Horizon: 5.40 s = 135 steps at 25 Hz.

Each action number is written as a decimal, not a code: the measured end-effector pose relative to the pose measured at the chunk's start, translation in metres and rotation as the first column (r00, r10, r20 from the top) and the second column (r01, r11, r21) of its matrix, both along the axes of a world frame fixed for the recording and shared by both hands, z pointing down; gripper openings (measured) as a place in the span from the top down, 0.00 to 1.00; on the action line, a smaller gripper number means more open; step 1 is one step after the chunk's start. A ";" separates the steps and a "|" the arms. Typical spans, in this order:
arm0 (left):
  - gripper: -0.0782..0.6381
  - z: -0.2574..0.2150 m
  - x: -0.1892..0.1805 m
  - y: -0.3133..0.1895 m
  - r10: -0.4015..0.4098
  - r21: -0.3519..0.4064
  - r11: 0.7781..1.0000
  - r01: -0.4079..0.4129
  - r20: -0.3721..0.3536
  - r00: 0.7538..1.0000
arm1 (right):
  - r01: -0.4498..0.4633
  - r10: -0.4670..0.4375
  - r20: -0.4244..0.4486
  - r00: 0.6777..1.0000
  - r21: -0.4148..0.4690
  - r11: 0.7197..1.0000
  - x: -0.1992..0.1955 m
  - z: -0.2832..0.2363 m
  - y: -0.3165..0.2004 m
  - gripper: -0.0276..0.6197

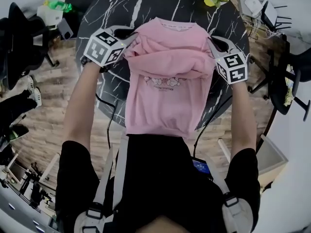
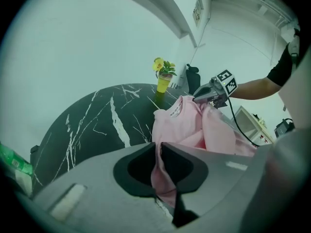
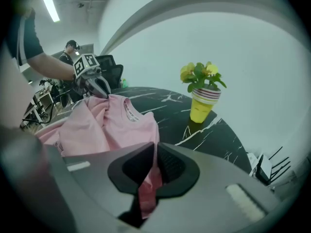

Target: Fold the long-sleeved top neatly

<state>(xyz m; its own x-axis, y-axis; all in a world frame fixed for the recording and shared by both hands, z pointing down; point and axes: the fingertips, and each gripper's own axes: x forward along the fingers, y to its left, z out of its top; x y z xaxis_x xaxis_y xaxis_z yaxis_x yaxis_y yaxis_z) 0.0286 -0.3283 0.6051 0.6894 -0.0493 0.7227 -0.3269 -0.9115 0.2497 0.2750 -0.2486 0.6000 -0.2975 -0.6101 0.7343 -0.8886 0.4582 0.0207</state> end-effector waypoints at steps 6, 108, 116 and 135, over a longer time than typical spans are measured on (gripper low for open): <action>0.82 -0.038 -0.011 0.014 0.008 0.042 0.999 -0.004 -0.097 0.995 | -0.016 0.014 0.023 1.000 0.076 0.997 -0.006 -0.042 0.022 0.93; 0.78 -0.005 -0.060 0.166 0.291 -0.188 0.937 -0.296 -0.050 0.955 | 0.155 -0.103 0.230 0.968 -0.223 0.963 -0.065 0.005 0.196 0.87; 0.83 -0.024 -0.075 0.145 0.249 -0.067 0.966 -0.250 -0.015 0.968 | 0.165 -0.145 0.136 0.980 -0.149 0.975 -0.061 -0.014 0.185 0.76; 0.71 0.014 -0.035 0.152 0.379 -0.112 0.923 -0.369 0.083 0.922 | 0.231 -0.213 0.107 0.971 -0.206 0.951 -0.067 0.012 0.166 0.80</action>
